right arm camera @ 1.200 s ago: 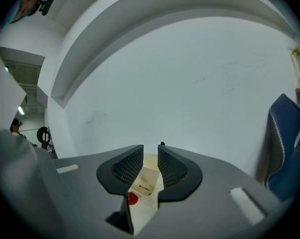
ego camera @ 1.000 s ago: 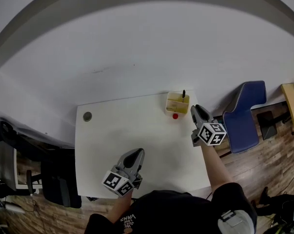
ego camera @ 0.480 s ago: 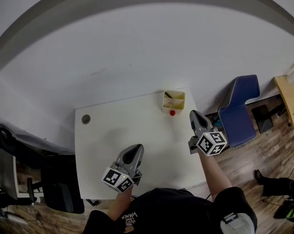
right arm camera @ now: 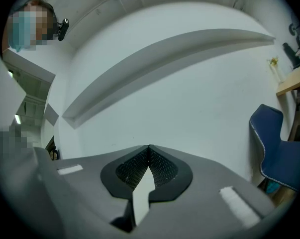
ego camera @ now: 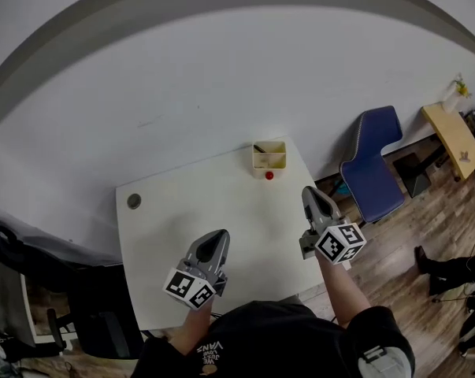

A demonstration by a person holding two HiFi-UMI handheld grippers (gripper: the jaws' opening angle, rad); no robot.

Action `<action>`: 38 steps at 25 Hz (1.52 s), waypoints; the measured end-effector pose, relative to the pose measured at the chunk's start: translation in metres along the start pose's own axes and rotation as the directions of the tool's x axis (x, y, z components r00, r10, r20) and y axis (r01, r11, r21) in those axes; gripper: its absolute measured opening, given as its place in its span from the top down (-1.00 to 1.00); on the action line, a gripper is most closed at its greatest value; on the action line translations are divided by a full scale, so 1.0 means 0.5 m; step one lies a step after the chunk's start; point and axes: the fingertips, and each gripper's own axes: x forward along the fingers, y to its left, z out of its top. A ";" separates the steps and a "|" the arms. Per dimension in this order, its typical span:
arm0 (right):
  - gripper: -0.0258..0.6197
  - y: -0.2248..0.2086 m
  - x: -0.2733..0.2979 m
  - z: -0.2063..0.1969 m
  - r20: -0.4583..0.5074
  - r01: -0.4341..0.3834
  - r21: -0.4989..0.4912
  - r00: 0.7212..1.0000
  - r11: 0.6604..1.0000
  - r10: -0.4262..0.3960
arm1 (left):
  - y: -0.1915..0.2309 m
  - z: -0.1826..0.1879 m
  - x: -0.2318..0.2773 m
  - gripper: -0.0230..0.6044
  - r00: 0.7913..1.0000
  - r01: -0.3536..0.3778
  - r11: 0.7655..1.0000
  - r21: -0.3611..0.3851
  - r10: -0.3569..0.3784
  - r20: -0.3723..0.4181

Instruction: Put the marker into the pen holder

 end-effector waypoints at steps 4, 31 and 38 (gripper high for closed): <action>0.92 0.035 -0.049 -0.004 0.025 0.017 0.006 1.000 1.000 -0.017 | -0.006 0.001 -0.015 0.79 0.999 0.036 0.999 0.005 -0.036 -0.006; 0.92 0.174 -0.242 -0.106 -0.001 0.121 0.016 0.993 0.993 -0.121 | -0.016 -0.035 -0.096 0.79 0.985 0.158 0.987 -0.040 -0.161 -0.066; 0.92 0.184 -0.254 -0.136 -0.040 0.124 0.013 0.992 0.992 -0.123 | -0.014 -0.045 -0.105 0.79 0.984 0.159 0.986 -0.049 -0.162 -0.079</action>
